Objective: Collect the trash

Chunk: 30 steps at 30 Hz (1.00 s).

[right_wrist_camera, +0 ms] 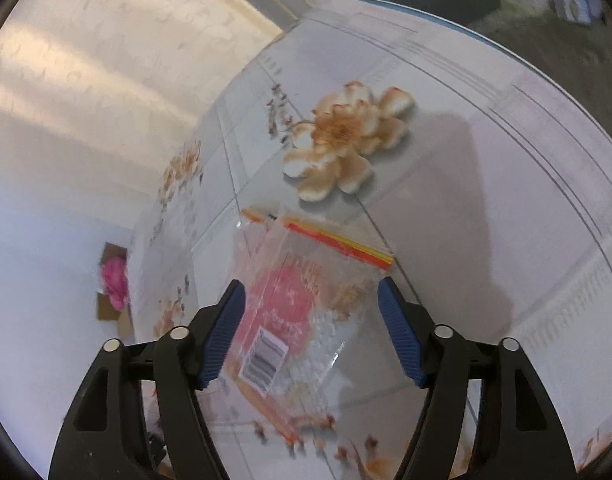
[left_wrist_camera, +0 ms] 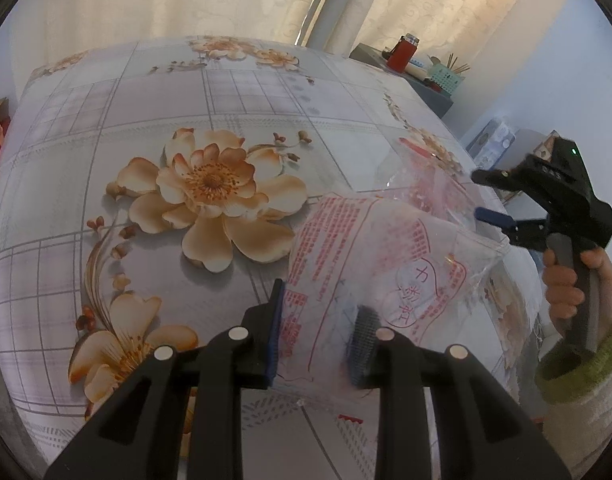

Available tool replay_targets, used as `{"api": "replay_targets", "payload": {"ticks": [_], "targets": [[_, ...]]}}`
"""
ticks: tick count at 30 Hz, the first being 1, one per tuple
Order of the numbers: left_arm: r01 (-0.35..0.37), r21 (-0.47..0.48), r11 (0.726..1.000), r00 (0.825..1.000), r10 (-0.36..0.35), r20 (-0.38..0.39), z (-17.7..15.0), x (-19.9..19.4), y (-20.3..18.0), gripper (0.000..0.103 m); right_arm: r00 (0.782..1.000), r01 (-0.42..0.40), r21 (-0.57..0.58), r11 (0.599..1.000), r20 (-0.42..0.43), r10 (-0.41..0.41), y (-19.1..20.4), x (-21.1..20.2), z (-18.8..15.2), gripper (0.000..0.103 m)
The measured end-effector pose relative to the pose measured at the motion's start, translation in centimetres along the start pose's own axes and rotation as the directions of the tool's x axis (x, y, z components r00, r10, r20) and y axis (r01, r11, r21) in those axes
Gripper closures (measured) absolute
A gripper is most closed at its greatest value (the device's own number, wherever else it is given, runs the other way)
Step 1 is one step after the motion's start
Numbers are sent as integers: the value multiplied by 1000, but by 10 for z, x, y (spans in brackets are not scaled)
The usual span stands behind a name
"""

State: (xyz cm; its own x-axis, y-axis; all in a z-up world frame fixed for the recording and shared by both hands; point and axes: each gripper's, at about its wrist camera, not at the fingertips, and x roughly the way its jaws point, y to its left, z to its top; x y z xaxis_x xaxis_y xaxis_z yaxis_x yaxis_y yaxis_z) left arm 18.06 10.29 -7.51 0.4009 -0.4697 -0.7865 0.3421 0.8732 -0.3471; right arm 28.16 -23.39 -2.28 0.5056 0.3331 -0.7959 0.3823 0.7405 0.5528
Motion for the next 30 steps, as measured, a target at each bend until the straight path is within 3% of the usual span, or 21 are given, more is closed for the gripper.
{"api": "replay_targets", "payload": {"ticks": [8,11,16,21,25,30], "targets": [[11,-10,1000,1000,-11,2,-1,-1,1,78,994,107,-101,989,1,-107,22,19,-1,25],[15,-9,1000,1000,-15,4,-1,-1,2,78,982,187,-183,965,23,-186,31,21,-11,25],[18,-8,1000,1000,-18,4,-2,-1,2,78,943,333,-314,889,100,-318,48,31,-25,48],[19,-9,1000,1000,-19,5,-1,-1,2,78,907,421,-409,810,173,-385,55,36,-35,86],[18,-7,1000,1000,-18,4,0,-1,3,78,905,423,-478,770,183,-384,54,31,-35,99],[16,-7,1000,1000,-16,3,-1,-1,2,78,869,484,-613,625,252,-426,52,20,-47,103]]}}
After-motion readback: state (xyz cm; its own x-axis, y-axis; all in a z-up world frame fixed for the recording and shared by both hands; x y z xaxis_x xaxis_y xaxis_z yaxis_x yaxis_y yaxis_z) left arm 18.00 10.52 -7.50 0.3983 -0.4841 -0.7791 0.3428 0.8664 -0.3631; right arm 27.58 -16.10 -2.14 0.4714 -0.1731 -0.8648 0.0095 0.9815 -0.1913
